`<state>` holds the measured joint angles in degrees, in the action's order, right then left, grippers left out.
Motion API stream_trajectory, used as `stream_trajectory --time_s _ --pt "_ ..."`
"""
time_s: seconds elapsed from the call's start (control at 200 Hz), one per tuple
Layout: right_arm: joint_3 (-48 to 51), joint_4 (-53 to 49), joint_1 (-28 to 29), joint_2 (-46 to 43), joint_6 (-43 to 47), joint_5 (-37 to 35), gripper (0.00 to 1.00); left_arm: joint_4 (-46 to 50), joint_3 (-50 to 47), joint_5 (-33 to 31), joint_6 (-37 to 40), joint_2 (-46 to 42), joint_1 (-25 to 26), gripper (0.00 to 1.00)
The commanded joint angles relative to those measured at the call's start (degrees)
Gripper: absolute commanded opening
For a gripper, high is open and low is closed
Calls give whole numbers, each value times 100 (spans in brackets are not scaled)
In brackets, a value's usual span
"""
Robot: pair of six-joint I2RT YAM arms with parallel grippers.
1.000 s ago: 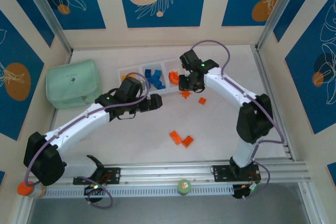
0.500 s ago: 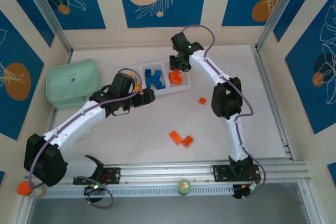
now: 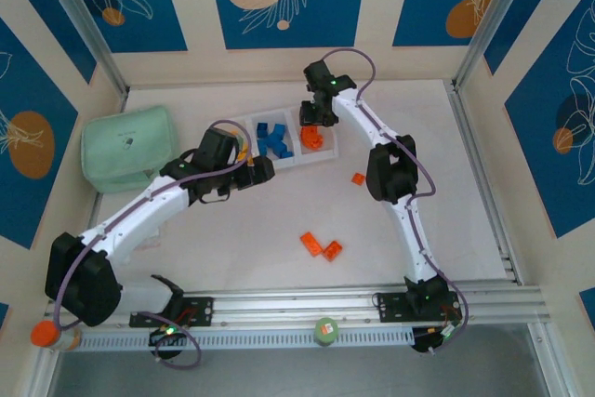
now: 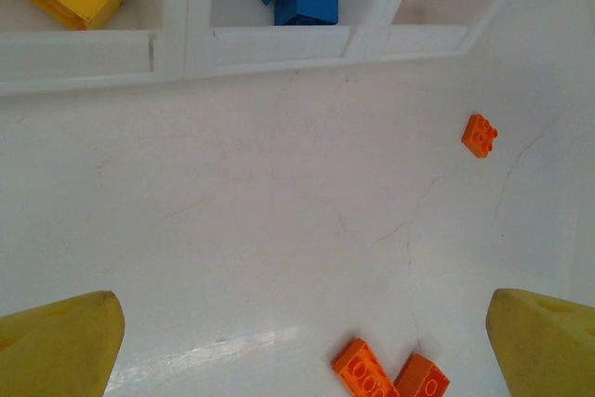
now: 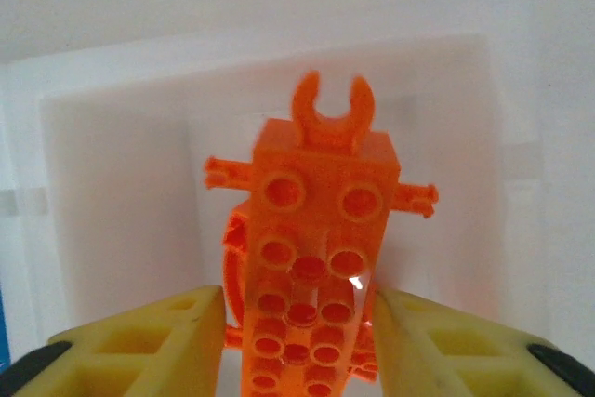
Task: Sort the legos into containers by color
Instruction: Place the lego in the container.
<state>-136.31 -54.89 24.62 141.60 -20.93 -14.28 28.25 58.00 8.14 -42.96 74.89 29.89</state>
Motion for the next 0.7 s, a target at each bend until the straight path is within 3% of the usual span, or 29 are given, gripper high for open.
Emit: stream_trajectory --time_s 0.0,0.21,0.695 --pt "-71 -109 -1 -287 51 154 51 136 238 116 172 43 -62 99" --pt "726 134 -18 -1146 -37 315 55 100 170 102 222 -128 -62 99" --pt "4209 904 -218 -3822 -485 329 65 -1 -176 232 160 -464 84 99"
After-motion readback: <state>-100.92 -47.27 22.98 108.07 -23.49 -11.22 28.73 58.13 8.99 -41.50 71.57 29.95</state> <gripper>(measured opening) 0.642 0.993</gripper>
